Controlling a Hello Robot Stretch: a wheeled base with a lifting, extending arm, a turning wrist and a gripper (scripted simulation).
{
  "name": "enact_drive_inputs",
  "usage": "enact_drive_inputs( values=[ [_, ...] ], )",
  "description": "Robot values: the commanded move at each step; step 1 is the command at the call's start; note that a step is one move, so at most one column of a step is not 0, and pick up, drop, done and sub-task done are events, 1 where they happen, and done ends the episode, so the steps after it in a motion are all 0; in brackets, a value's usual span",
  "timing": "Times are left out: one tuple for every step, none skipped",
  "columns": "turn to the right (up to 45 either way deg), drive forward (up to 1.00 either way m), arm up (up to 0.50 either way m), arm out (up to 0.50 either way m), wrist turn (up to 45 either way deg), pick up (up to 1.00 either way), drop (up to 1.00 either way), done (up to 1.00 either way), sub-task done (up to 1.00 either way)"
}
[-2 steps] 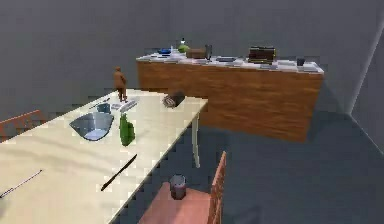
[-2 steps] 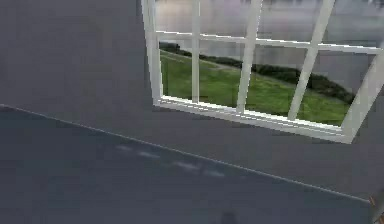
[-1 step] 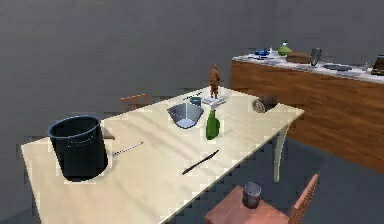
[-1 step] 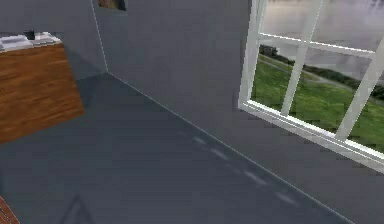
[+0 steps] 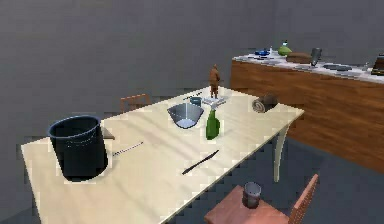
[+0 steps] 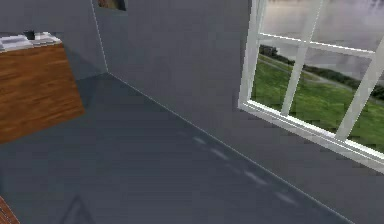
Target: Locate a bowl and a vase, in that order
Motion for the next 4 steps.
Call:
enact_drive_inputs(
  values=[
    [-45.0,0.00,0.00,0.00,0.0,0.00,0.00,0.00,0.00],
    [-45.0,0.00,0.00,0.00,0.0,0.00,0.00,0.00,0.00],
    [-45.0,0.00,0.00,0.00,0.0,0.00,0.00,0.00,0.00],
    [-21.0,0.00,0.00,0.00,0.0,0.00,0.00,0.00,0.00]
  ],
)
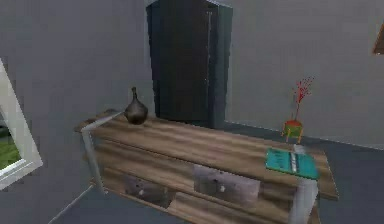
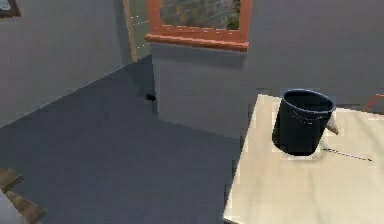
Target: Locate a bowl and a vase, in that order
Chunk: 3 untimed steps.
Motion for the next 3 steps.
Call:
enact_drive_inputs(
  values=[
    [0.0,0.45,0.00,0.00,0.0,0.00,0.00,0.00,0.00],
    [-21.0,0.00,0.00,0.00,0.0,0.00,0.00,0.00,0.00],
    [0.0,0.00,0.00,0.00,0.0,0.00,0.00,1.00,0.00]
  ],
)
